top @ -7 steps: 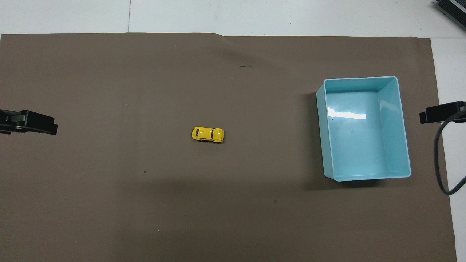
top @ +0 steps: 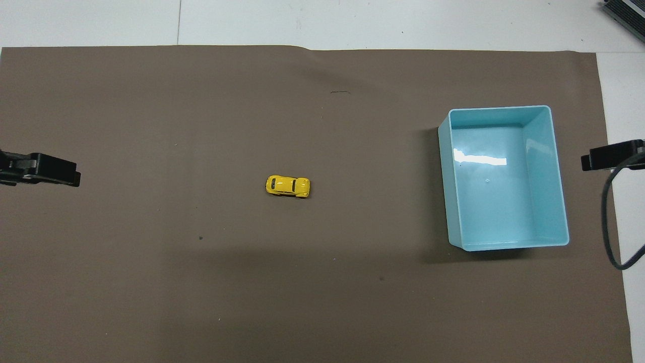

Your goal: Wind up and store yellow beetle car

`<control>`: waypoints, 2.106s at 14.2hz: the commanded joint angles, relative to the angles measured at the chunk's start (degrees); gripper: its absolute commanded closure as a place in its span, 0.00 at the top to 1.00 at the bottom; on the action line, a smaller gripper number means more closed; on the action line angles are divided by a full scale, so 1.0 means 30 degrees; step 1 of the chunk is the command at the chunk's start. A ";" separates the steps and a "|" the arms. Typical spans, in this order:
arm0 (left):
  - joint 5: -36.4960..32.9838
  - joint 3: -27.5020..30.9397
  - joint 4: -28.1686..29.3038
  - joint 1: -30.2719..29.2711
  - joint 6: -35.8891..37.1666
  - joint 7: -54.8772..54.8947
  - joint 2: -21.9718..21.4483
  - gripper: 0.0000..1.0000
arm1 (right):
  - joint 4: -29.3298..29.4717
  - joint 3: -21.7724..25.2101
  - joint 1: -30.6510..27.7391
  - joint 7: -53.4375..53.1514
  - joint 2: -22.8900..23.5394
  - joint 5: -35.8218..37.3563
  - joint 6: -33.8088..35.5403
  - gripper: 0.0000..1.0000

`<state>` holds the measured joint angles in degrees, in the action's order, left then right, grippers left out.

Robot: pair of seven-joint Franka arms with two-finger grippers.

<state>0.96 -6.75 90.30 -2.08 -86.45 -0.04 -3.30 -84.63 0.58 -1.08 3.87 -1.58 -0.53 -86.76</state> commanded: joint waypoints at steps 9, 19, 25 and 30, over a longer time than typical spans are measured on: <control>0.0267 0.0024 0.0370 -0.0128 -0.0130 -0.0277 -0.0365 1.00 | 0.0057 0.0040 -0.0019 -0.0381 -0.0058 -0.0352 0.0239 1.00; 0.0267 -0.0064 0.1394 0.0164 -0.0745 -0.6250 -0.0101 1.00 | 0.0057 0.0040 -0.0019 -0.0381 -0.0058 -0.0352 0.0239 1.00; 0.0267 -0.0064 0.2771 0.1188 -0.1710 -1.0086 -0.0101 1.00 | 0.0057 0.0040 -0.0019 -0.0381 -0.0058 -0.0352 0.0239 1.00; 0.0267 -0.0064 0.3416 0.1687 -0.3292 -1.4825 0.0132 1.00 | 0.0057 0.0040 -0.0019 -0.0381 -0.0058 -0.0352 0.0239 1.00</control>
<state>1.24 -7.59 98.77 1.51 -93.95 -38.10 -2.70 -84.63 0.58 -1.08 3.87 -1.58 -0.53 -86.76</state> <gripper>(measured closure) 0.000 0.000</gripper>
